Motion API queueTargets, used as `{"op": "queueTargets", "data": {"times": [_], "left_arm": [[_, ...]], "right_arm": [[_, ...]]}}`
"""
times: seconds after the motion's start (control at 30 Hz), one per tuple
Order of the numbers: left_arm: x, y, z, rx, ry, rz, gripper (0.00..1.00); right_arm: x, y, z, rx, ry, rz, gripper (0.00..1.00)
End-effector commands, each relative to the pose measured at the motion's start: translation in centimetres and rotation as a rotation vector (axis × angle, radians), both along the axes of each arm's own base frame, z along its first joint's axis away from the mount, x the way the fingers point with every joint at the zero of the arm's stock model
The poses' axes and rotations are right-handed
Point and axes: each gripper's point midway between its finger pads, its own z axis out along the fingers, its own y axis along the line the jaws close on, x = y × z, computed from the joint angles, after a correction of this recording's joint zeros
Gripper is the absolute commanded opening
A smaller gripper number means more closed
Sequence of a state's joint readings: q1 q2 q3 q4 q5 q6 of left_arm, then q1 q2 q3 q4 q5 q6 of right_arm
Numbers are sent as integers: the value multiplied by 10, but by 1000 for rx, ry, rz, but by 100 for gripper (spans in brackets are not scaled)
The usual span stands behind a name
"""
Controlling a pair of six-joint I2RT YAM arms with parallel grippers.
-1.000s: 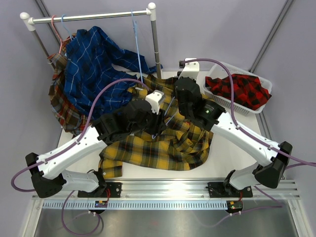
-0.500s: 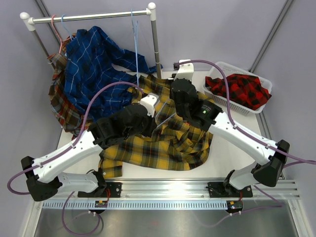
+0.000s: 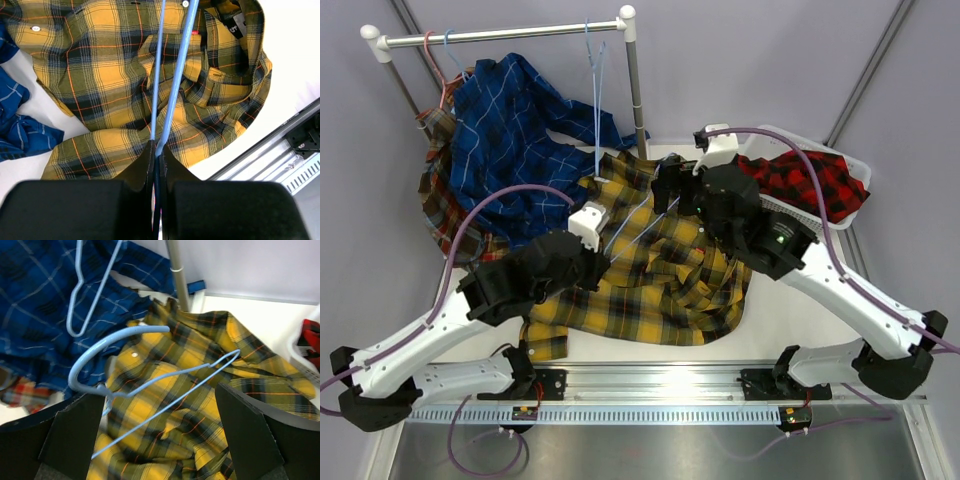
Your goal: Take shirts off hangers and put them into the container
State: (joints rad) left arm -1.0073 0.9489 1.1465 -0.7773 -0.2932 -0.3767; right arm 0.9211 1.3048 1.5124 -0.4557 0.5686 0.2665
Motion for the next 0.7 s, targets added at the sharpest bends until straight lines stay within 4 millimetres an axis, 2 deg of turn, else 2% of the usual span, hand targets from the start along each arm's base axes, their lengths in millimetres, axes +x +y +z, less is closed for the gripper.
{"op": "queueTargets", "data": {"times": [0.0, 0.07, 0.1, 0.17, 0.2, 0.33, 0.53, 0.67], "left_arm": [[-2, 21, -12, 31, 15, 74, 0], [-5, 28, -22, 53, 37, 89, 0], [-7, 30, -26, 61, 46, 92, 0], [-8, 29, -33, 64, 63, 97, 0], [-8, 28, -35, 66, 71, 96, 0], [-4, 27, -34, 74, 79, 129, 0], [-9, 62, -51, 134, 155, 292, 0], [-5, 80, -46, 107, 125, 380, 0]], "right_arm": [[-29, -9, 44, 135, -45, 96, 100], [-38, -11, 49, 162, -53, 127, 99], [-46, -16, 59, 189, -71, 151, 100], [-58, -10, 67, 217, -94, 233, 99], [-66, -10, 73, 239, -104, 271, 99], [-79, -13, 82, 262, -127, 325, 99], [-76, -39, 62, 213, -123, 223, 99], [-74, -44, 42, 189, -108, 195, 99]]}}
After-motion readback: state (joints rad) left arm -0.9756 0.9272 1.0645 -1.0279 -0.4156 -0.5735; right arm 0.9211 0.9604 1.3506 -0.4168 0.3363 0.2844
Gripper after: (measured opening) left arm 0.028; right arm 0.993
